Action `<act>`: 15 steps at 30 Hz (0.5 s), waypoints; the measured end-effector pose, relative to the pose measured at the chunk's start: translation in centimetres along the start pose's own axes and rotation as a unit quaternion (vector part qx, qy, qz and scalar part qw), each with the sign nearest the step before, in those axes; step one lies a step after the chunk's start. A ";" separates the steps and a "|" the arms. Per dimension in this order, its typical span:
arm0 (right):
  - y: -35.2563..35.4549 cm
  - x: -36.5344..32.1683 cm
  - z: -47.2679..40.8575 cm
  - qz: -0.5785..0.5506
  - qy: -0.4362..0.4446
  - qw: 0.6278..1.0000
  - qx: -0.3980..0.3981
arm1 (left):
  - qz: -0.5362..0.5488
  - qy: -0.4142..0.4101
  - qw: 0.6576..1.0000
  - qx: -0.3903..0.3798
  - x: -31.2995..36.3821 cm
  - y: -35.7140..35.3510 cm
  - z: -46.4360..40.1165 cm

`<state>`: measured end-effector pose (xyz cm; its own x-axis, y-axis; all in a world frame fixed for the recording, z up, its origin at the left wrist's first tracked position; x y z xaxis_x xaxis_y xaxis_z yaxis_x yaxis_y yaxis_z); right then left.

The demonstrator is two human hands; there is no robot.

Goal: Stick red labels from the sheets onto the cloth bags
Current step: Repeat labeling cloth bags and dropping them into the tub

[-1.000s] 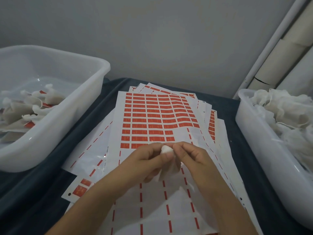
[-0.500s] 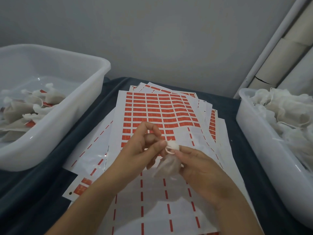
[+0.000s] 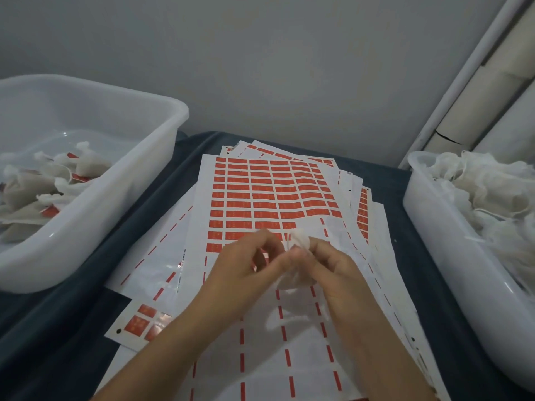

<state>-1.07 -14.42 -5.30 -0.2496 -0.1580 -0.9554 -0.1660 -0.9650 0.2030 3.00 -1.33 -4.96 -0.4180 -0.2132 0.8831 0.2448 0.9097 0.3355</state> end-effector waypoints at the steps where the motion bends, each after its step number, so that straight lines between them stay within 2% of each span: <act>1: 0.0 0.1 0.0 0.003 0.002 1.000 0.001 | -0.019 -0.008 1.000 -0.020 0.1 -0.4 0.2; 4: -0.1 0.2 -0.1 -0.009 0.013 1.000 -0.014 | -0.017 0.000 0.999 -0.031 -0.3 -0.4 0.2; 7: -0.2 0.0 0.0 -0.018 0.026 0.999 -0.045 | 0.128 0.067 0.989 -0.035 -0.2 0.3 -0.1; 11: -0.2 -0.1 0.1 -0.024 0.018 0.998 -0.054 | 0.331 0.162 0.930 0.006 -0.5 1.8 -0.3; 15: -0.4 -0.2 0.0 -0.038 0.016 0.997 -0.071 | 0.455 0.175 0.870 0.070 -1.1 2.6 -0.7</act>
<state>-0.99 -14.03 -5.19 -0.2112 -0.0885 -0.9734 -0.0468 -0.9938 0.1005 4.70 1.06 -4.78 0.1918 0.5448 0.8164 0.2157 0.7881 -0.5766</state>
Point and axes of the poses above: each hand's wrist, its own z-axis away from the middle knuckle, its own y-axis out of the back of the hand, x = y × z, the point moved 3 cm from there along -z, towards the middle knuckle, and after that the axes turned 7 degrees about -y, right-handed, at the moved point
